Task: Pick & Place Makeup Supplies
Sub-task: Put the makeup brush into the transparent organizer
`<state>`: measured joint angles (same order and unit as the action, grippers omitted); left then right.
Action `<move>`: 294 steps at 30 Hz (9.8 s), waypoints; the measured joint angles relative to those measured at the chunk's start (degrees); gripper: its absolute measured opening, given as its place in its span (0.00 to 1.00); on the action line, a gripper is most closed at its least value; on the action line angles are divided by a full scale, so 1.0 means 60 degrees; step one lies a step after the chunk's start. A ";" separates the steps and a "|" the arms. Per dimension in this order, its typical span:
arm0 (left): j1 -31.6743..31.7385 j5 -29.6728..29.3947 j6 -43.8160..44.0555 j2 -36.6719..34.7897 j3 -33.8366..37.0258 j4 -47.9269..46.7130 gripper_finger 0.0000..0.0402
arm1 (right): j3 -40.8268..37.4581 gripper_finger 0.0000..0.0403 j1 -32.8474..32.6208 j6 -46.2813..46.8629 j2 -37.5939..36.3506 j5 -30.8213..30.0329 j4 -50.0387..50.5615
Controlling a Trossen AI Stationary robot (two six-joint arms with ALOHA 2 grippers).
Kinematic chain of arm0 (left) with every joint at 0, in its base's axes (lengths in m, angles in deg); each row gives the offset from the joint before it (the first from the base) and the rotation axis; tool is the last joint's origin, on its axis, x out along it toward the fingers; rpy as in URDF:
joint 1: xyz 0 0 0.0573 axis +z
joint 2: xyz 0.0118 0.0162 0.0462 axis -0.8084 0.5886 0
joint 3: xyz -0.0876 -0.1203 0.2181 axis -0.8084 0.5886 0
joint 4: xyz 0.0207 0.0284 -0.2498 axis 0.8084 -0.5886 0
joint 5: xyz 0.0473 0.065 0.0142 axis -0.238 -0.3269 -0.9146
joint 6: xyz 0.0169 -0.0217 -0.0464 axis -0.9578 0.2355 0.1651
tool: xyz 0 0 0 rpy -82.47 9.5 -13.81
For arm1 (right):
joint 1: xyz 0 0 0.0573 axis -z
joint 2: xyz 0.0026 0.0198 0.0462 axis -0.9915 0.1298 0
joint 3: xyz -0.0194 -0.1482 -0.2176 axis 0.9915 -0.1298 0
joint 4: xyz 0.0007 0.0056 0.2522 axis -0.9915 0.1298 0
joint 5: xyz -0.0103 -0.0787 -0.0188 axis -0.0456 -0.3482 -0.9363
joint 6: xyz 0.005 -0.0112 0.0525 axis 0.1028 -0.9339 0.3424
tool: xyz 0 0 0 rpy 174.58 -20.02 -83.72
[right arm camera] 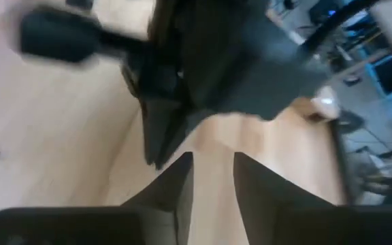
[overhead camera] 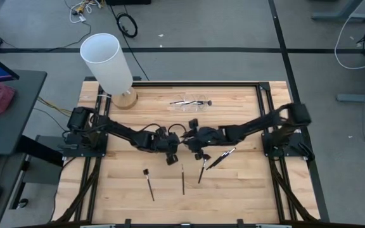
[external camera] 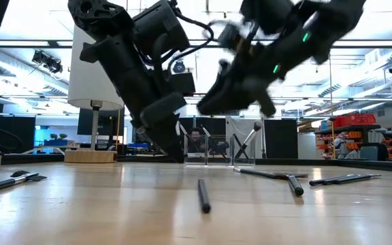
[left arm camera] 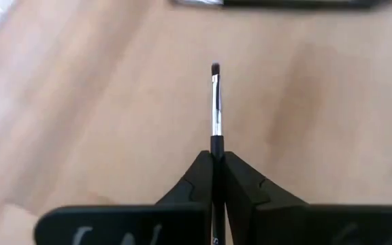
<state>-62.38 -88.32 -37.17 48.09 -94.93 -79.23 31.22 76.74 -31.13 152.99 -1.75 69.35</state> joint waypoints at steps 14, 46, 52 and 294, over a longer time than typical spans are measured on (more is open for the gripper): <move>0.0653 -0.0984 -0.3630 -0.2659 -0.0006 0.2555 0.04 | -0.3282 0.22 -0.0015 0.1365 -0.5102 -0.0080 -0.1555; 0.1057 0.2451 -0.5081 -0.1974 0.0004 0.5374 0.06 | -0.4372 0.46 0.0972 0.2495 -0.1738 0.3855 -0.9878; 0.1003 0.2622 -0.6092 -0.1974 0.0004 0.5400 0.06 | -0.4371 0.36 0.0972 0.2615 -0.1738 0.4166 -0.9715; -0.3018 -0.3026 0.8116 -0.0583 0.0616 -0.3398 0.00 | -0.0759 0.31 0.0291 0.3800 0.0563 0.2970 -0.3755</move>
<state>-80.48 -106.47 11.53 44.60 -91.23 -99.62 26.67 78.49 -8.34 156.37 16.06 46.82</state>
